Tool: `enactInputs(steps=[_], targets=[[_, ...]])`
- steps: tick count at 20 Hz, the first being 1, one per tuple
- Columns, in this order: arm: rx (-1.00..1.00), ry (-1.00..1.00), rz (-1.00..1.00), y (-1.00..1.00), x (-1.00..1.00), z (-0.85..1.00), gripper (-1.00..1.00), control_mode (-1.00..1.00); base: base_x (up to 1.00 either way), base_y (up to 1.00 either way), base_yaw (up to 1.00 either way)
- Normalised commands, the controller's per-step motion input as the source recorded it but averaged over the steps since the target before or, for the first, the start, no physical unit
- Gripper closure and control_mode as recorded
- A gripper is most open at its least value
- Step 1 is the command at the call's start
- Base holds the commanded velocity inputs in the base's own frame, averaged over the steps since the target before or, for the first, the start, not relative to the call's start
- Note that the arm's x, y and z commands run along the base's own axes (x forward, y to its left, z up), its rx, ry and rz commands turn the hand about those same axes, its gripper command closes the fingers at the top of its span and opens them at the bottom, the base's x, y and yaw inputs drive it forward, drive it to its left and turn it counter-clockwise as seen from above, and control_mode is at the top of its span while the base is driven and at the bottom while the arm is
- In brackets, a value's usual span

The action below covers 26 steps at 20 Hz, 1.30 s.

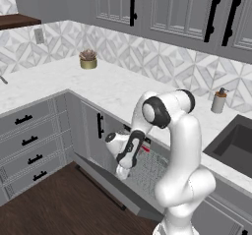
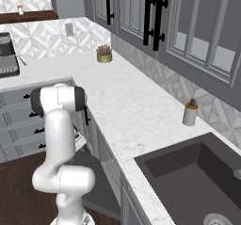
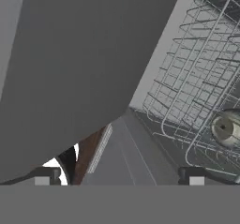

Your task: Pick up the cup and bowl from the counter, place them in the dishwasher, and close the dishwasher door.

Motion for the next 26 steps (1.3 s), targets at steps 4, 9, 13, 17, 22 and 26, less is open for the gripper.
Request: enactInputs(steps=[4, 9, 13, 17, 22, 26], targets=[[-0.11, 0.04, -0.04, 1.00, -1.00, 0.56, -1.00, -1.00, 0.00, 0.00, 0.00], [-0.34, 0.03, -0.05, 1.00, -1.00, -0.10, -1.00, -1.00, 0.00, 0.00, 0.00], [-0.63, -0.05, -0.11, 1.00, -0.83, -0.72, -1.00, -1.00, 0.00, 0.00, 0.00], [-0.55, -0.21, -0.11, 1.00, -0.86, -0.24, -1.00, -1.00, 0.00, 0.00, 0.00], [-0.54, -0.03, -0.28, 0.97, 0.58, -0.61, -1.00, -1.00, 0.00, 0.00, 0.00], [-0.47, 0.00, -0.20, 0.22, 0.78, -1.00, -1.00, -1.00, 0.00, 0.00, 0.00]])
